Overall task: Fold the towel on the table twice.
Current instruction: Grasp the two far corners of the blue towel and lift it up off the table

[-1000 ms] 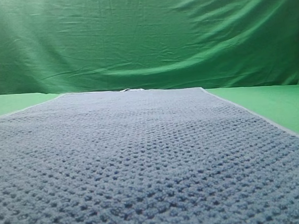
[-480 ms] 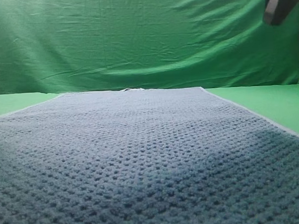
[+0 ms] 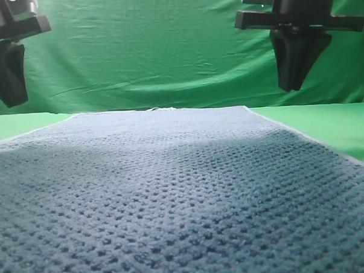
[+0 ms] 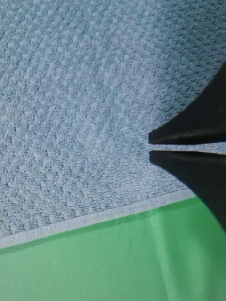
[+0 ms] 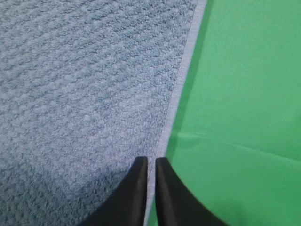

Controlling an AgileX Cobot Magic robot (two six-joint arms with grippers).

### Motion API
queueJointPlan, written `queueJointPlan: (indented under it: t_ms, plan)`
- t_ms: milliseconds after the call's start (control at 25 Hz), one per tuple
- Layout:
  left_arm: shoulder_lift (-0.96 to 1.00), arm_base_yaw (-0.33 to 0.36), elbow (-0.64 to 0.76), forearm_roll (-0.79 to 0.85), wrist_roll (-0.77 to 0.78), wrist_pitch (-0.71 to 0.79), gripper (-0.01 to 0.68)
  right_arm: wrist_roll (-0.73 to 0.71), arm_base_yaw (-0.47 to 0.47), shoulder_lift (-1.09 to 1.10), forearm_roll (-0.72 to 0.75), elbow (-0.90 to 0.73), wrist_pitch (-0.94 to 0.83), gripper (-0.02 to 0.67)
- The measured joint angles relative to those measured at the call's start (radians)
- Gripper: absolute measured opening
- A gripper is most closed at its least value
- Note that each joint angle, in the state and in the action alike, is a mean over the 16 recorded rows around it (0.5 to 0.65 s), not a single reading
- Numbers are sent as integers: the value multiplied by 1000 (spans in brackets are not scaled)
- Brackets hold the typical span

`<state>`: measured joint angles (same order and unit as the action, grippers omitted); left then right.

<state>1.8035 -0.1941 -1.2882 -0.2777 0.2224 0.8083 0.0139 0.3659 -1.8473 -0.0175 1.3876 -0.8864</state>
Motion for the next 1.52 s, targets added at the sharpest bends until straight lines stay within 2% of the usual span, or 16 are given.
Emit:
queueJointPlan:
  t_ms: [120, 400, 520, 640, 760, 1520]
  plan:
    - [43, 0, -30, 0, 4, -2, 178, 12, 3, -42, 9, 24, 14, 228]
    - [85, -1, -56, 7, -8, -1, 440, 15, 3, -84, 13, 39, 55, 506]
    - [87, -1, -57, 19, -15, 1, 547, 15, 3, -94, 13, 40, 70, 591]
    - [88, -1, -57, 36, -23, 3, 621, 15, 3, -107, 13, 40, 79, 637]
    - [88, -1, -58, 56, -29, 1, 642, 15, 3, -122, 14, 41, 85, 646]
    - [145, -1, -65, 110, -48, -31, 642, 15, 3, -210, 14, 52, 100, 643]
